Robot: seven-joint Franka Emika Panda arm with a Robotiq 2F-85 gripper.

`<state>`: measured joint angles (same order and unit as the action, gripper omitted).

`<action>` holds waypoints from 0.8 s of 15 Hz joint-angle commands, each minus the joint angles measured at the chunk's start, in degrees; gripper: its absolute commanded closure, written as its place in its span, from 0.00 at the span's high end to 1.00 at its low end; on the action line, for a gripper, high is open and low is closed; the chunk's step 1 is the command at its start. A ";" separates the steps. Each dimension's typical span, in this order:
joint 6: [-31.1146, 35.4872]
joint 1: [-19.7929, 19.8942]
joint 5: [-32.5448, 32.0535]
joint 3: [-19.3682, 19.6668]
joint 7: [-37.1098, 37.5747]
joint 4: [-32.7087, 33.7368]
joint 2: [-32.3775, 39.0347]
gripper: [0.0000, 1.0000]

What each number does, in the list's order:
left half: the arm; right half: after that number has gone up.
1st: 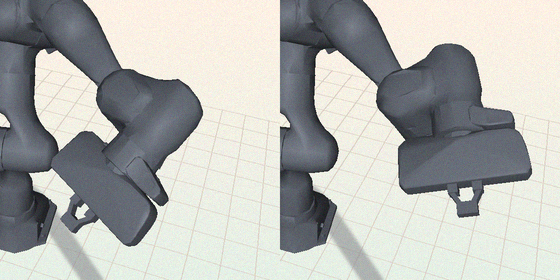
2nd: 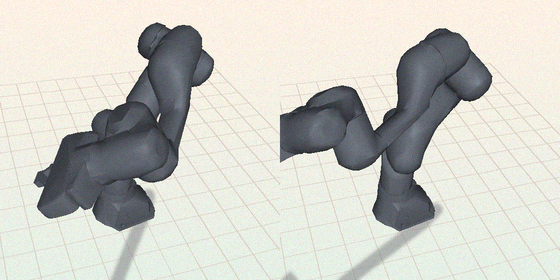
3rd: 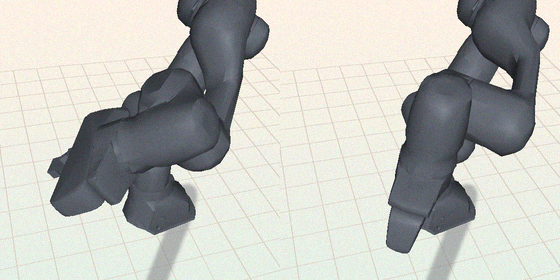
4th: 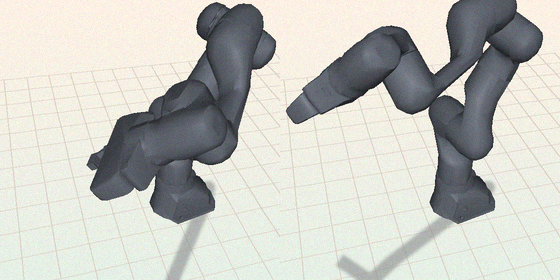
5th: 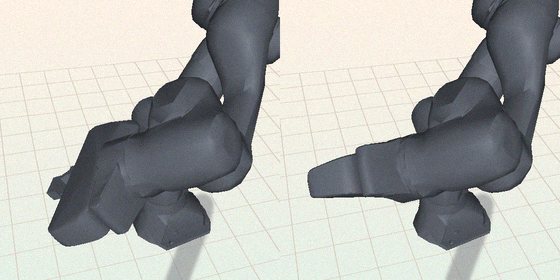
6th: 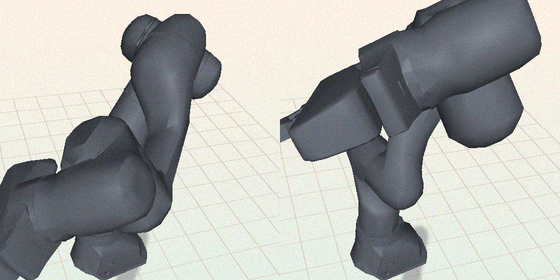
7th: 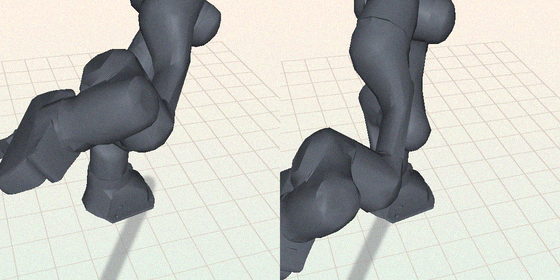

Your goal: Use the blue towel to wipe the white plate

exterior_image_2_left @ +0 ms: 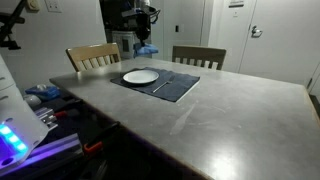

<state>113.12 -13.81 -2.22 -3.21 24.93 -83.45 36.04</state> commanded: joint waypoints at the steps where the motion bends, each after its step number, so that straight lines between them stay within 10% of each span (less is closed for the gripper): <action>1: 1.92 1.77 2.61 -1.45 -8.96 5.18 5.58 0.01; 12: 1.73 3.60 8.09 -3.83 -18.71 19.58 20.30 0.01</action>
<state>116.66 -11.93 3.68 -5.53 8.55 -68.39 52.98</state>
